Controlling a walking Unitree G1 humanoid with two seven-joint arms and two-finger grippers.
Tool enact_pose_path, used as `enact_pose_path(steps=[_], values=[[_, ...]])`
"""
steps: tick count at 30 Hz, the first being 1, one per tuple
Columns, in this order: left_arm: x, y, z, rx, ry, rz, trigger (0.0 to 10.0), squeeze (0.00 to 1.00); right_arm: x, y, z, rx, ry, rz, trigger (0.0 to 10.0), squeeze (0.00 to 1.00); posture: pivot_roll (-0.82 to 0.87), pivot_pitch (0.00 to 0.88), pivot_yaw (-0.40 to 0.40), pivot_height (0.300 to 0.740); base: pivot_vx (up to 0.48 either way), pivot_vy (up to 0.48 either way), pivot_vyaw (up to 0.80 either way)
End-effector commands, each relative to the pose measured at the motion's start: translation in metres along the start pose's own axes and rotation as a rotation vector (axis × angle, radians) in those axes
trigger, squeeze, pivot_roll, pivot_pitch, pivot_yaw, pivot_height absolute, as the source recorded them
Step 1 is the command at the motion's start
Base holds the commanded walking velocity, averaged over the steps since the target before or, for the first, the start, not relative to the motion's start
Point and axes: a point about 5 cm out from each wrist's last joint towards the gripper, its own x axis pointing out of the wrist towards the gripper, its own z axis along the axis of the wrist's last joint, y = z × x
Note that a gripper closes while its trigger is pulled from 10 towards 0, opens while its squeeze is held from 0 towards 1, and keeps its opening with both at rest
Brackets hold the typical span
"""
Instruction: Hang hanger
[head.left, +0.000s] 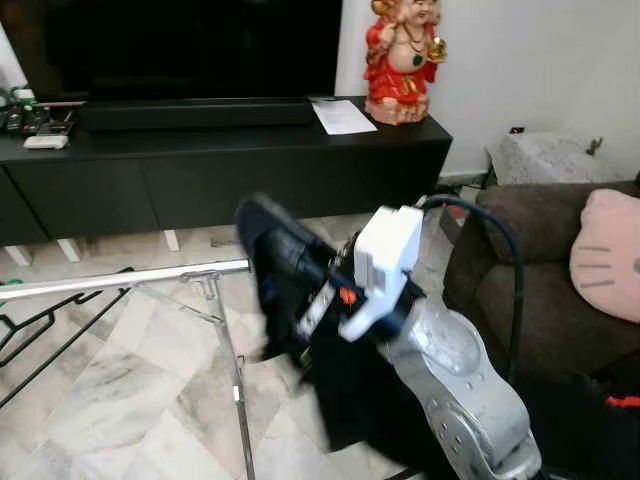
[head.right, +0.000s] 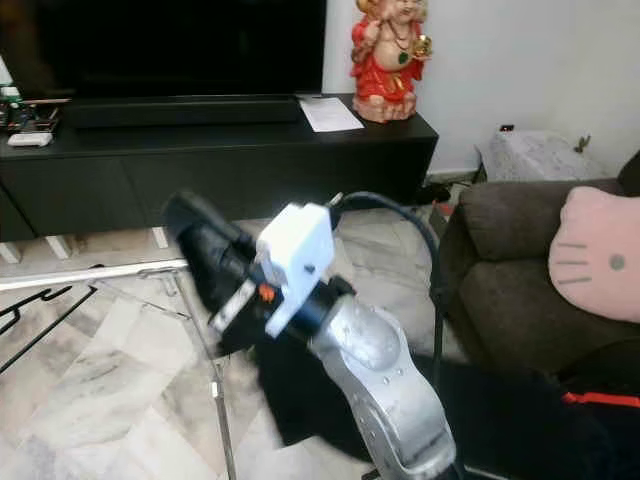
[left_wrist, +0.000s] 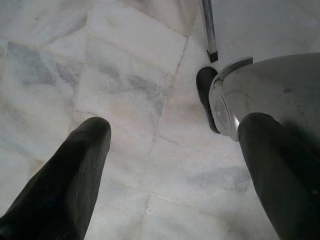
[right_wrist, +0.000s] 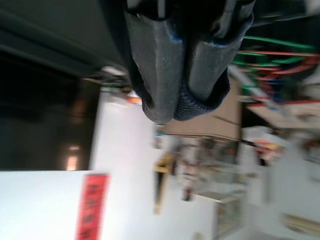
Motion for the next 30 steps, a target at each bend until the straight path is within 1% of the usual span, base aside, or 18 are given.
enact_pose_path(steps=[1,5,6,8,9,10,11,12,13,14,15,16,17,19,20,24,27,30], values=[[-0.004,-0.017,-0.015,0.000,0.062,-0.060,10.0,0.00,0.000,0.010,0.012,0.028,-0.052,0.090,10.0,0.00,-0.08,0.105,-0.050,0.740,0.000,0.000,0.00],[-0.004,-0.018,-0.015,0.002,0.062,-0.062,10.0,0.00,-0.010,0.000,0.002,0.044,-0.022,0.032,10.0,0.00,-0.08,0.100,-0.051,0.740,0.000,0.000,0.00],[-0.004,-0.018,-0.015,0.003,0.062,-0.063,10.0,0.00,-0.015,-0.013,-0.004,0.068,-0.012,-0.062,10.0,0.00,-0.08,0.098,-0.051,0.740,0.000,0.000,0.00],[-0.004,-0.018,-0.015,0.003,0.062,-0.063,10.0,0.00,-0.019,-0.024,-0.011,0.074,0.008,-0.145,10.0,0.00,-0.08,0.095,-0.051,0.740,0.000,0.000,0.00],[-0.004,-0.018,-0.015,0.005,0.062,-0.065,10.0,0.00,-0.033,-0.045,-0.031,0.052,0.106,-0.303,10.0,0.00,-0.08,0.093,-0.051,0.740,0.000,0.000,0.00],[-0.004,-0.018,-0.015,0.007,0.062,-0.065,10.0,0.00,-0.045,-0.059,-0.047,0.037,0.190,-0.417,10.0,0.00,-0.08,0.093,-0.051,0.740,0.000,0.000,0.00],[-0.004,-0.018,-0.015,0.007,0.062,-0.065,10.0,0.00,-0.045,-0.059,-0.047,0.037,0.190,-0.417,10.0,0.00,-0.08,0.093,-0.051,0.740,0.000,0.000,0.00],[-0.004,-0.018,-0.015,0.008,0.062,-0.066,10.0,0.00,-0.051,-0.064,-0.056,0.040,0.238,-0.471,10.0,0.00,-0.07,0.090,-0.051,0.740,0.000,0.000,0.00],[-0.004,-0.018,-0.015,0.008,0.062,-0.065,10.0,0.00,-0.071,-0.079,-0.078,0.067,0.345,-0.644,10.0,0.00,-0.07,0.088,-0.052,0.740,0.000,0.000,0.00],[-0.004,-0.018,-0.015,0.008,0.062,-0.065,10.0,0.00,-0.078,-0.083,-0.085,0.083,0.378,-0.702,10.0,0.00,-0.07,0.088,-0.052,0.740,0.000,0.000,0.00],[-0.004,-0.018,-0.015,0.008,0.062,-0.065,10.0,0.00,-0.078,-0.083,-0.085,0.083,0.378,-0.702,10.0,0.00,-0.07,0.088,-0.052,0.740,0.000,0.000,0.00],[-0.004,-0.018,-0.015,0.007,0.062,-0.063,10.0,0.00,-0.101,-0.089,-0.103,0.108,0.454,-0.846,10.0,0.00,-0.06,0.088,-0.051,0.740,0.000,0.000,0.00],[-0.004,-0.018,-0.015,0.007,0.062,-0.063,10.0,0.00,-0.101,-0.089,-0.103,0.108,0.454,-0.846,10.0,0.00,-0.06,0.088,-0.051,0.740,0.000,0.000,0.00],[-0.004,-0.018,-0.015,0.006,0.062,-0.060,10.0,0.00,-0.118,-0.090,-0.117,0.136,0.507,-0.940,10.0,0.00,-0.06,0.093,-0.051,0.740,0.000,0.000,0.00],[-0.004,-0.017,-0.015,0.006,0.062,-0.057,10.0,0.00,-0.125,-0.089,-0.124,0.175,0.508,-0.988,10.0,0.00,-0.05,0.095,-0.049,0.740,0.000,0.000,0.00],[-0.004,-0.017,-0.016,0.005,0.063,-0.053,10.0,0.00,-0.129,-0.088,-0.130,0.176,0.517,-1.008,10.0,0.00,-0.05,0.100,-0.050,0.740,0.000,0.000,0.00],[-0.004,-0.017,-0.016,-0.004,0.063,-0.048,10.0,0.00,-0.125,-0.088,-0.130,0.182,0.482,-1.008,10.0,0.00,-0.05,0.100,-0.050,0.740,0.000,0.000,0.00],[-0.005,-0.017,-0.017,-0.009,0.067,-0.046,10.0,0.00,-0.120,-0.088,-0.132,0.125,0.492,-0.978,10.0,0.00,-0.05,0.102,-0.053,0.740,0.000,0.000,0.00]])
